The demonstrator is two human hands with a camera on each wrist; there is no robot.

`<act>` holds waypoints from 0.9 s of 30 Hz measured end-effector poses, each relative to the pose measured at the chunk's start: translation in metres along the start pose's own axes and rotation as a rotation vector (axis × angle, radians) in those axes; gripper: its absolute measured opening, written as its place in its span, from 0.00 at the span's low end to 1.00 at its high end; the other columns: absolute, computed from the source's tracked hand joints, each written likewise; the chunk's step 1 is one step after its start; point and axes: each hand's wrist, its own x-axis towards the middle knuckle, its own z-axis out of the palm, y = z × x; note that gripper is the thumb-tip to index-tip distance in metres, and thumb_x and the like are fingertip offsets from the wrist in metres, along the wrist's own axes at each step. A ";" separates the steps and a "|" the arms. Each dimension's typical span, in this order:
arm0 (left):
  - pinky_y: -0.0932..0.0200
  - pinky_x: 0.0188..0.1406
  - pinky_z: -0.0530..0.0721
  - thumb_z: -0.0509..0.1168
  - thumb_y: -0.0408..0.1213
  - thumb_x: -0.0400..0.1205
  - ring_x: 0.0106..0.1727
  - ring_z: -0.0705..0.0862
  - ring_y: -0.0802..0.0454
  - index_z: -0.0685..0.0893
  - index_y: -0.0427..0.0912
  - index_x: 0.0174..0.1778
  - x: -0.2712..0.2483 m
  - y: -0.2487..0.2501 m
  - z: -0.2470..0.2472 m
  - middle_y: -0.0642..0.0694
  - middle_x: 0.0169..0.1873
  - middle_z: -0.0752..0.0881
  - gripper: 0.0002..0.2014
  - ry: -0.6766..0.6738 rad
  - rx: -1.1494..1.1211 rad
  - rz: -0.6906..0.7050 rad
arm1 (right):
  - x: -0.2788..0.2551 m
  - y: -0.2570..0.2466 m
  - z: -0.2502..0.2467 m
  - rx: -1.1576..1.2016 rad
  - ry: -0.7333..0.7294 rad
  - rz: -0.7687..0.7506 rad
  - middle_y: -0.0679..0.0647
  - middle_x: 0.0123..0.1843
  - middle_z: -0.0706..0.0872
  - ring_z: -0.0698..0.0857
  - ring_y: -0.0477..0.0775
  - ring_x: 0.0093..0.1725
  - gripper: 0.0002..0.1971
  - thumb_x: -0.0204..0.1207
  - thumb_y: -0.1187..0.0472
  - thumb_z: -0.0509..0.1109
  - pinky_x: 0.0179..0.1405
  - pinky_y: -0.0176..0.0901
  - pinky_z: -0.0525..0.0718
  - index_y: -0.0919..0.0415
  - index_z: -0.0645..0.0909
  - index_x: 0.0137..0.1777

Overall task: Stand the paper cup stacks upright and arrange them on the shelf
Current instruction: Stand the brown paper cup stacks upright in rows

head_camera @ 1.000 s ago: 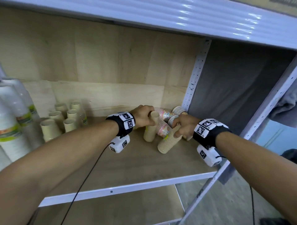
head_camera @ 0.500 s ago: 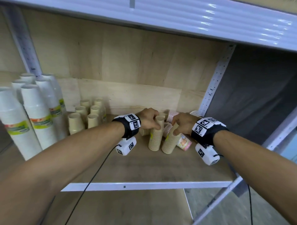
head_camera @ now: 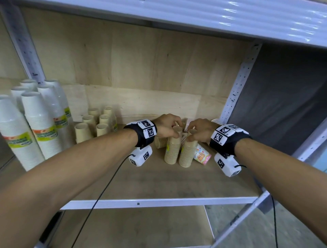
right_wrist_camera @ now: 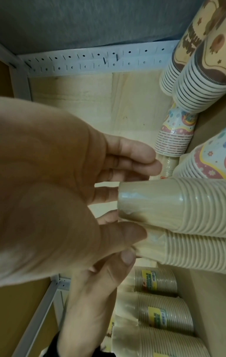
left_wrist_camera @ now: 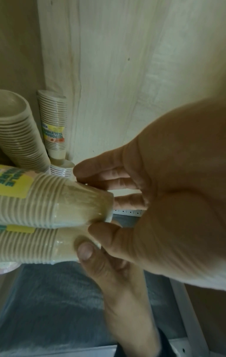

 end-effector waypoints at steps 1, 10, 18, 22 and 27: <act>0.61 0.47 0.77 0.75 0.39 0.74 0.53 0.81 0.52 0.84 0.50 0.64 0.000 0.001 -0.001 0.49 0.57 0.83 0.21 0.000 0.009 0.010 | 0.000 0.000 -0.001 0.012 0.003 0.005 0.47 0.53 0.80 0.81 0.51 0.51 0.20 0.67 0.42 0.76 0.53 0.47 0.83 0.48 0.82 0.57; 0.57 0.50 0.83 0.76 0.47 0.73 0.52 0.84 0.51 0.86 0.45 0.60 0.004 0.003 -0.003 0.47 0.53 0.86 0.20 0.051 0.085 0.018 | -0.003 -0.007 -0.003 0.026 -0.010 0.020 0.51 0.49 0.85 0.85 0.52 0.48 0.18 0.65 0.48 0.77 0.50 0.48 0.86 0.49 0.85 0.55; 0.61 0.48 0.76 0.73 0.47 0.75 0.53 0.82 0.52 0.81 0.52 0.70 0.002 0.007 -0.010 0.50 0.58 0.83 0.26 -0.023 0.085 0.038 | -0.010 -0.013 -0.009 0.111 0.040 0.064 0.51 0.27 0.82 0.82 0.52 0.29 0.18 0.67 0.43 0.76 0.33 0.43 0.79 0.59 0.85 0.40; 0.57 0.51 0.82 0.73 0.46 0.76 0.54 0.84 0.51 0.88 0.47 0.62 0.002 0.009 -0.010 0.49 0.54 0.86 0.19 0.004 0.127 0.052 | -0.012 -0.020 -0.010 0.067 0.032 0.097 0.51 0.23 0.75 0.75 0.51 0.24 0.16 0.70 0.54 0.76 0.29 0.40 0.72 0.70 0.83 0.43; 0.56 0.51 0.82 0.74 0.50 0.74 0.52 0.83 0.49 0.86 0.45 0.62 0.005 0.011 -0.008 0.48 0.51 0.84 0.22 0.033 0.141 0.023 | -0.012 -0.025 -0.012 0.035 -0.017 0.103 0.54 0.37 0.81 0.77 0.50 0.28 0.20 0.69 0.55 0.75 0.31 0.39 0.74 0.68 0.84 0.57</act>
